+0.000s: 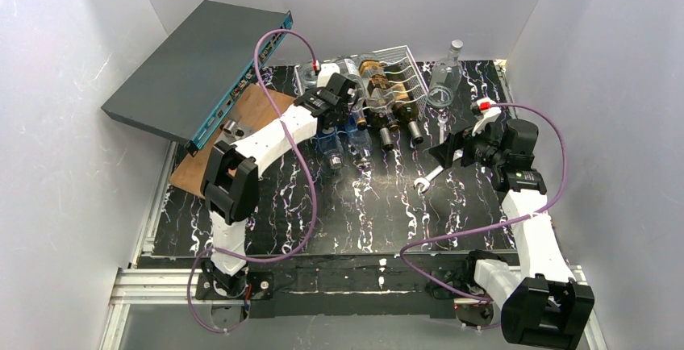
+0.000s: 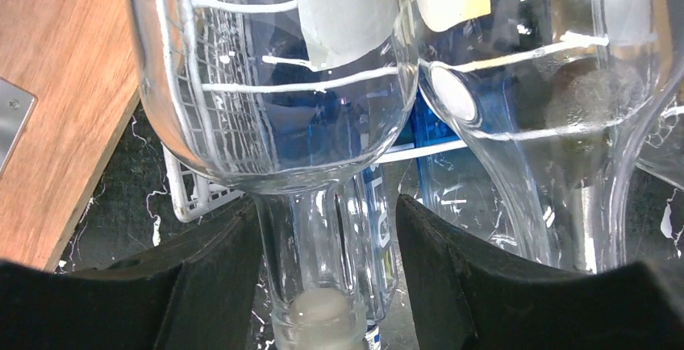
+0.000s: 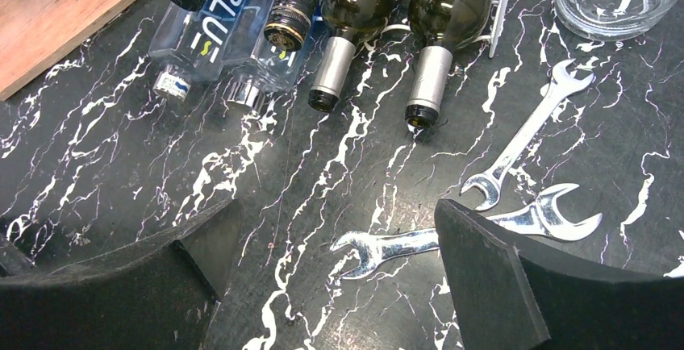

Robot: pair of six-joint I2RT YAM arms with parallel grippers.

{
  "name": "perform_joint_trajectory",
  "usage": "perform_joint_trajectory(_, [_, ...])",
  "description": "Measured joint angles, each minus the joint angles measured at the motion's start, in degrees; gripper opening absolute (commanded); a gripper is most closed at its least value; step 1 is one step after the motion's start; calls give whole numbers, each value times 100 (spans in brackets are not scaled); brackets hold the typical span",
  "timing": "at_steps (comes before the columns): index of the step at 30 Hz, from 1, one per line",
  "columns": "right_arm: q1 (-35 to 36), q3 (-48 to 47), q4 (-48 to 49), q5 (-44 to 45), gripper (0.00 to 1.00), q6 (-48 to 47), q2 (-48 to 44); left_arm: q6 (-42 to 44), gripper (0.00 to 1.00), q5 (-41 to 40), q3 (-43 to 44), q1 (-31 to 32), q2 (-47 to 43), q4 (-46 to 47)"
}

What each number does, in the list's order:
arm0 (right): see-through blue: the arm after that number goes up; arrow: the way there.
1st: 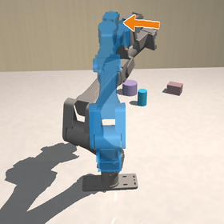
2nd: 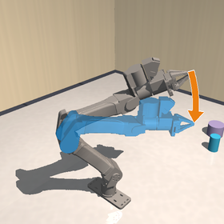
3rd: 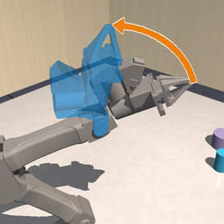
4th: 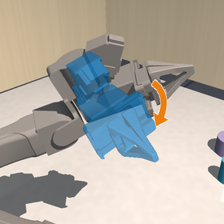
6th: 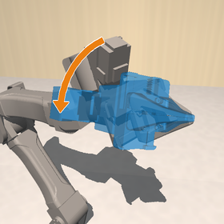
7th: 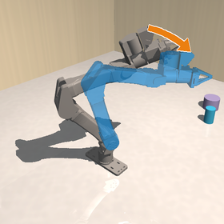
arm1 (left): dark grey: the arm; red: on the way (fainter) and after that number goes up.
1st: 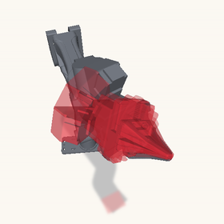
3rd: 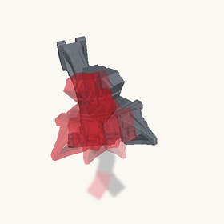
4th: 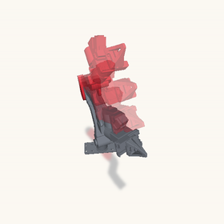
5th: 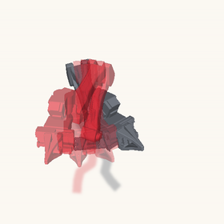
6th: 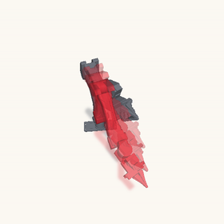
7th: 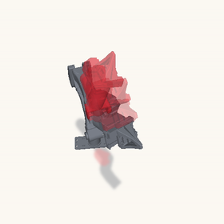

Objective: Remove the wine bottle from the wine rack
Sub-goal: Pick up the wine bottle from the wine rack.

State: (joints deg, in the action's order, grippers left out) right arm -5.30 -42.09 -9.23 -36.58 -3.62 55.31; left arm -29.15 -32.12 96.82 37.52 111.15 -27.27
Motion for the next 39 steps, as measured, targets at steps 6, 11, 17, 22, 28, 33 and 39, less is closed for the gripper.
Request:
perform_joint_trajectory(6, [0,50,11,22,98,-2,-48,-44,55,61,-24,-50,46,85])
perform_joint_trajectory(11, [0,63,7,39,98,-2,-52,-118,51,153,-144,-140,46,205])
perform_joint_trajectory(17, [0,63,7,42,98,-4,-52,-201,44,212,-214,-184,46,280])
perform_joint_trajectory(22, [0,63,7,52,99,-11,-52,-262,31,219,-258,-192,46,302])
perform_joint_trajectory(28, [0,63,7,74,98,-39,-59,-367,0,219,-271,-247,44,337])
perform_joint_trajectory(33, [0,63,4,85,98,-68,-63,-337,0,236,-428,-254,-52,501])
perform_joint_trajectory(39, [0,63,7,87,98,-85,-63,-83,0,310,-560,-254,-234,577])
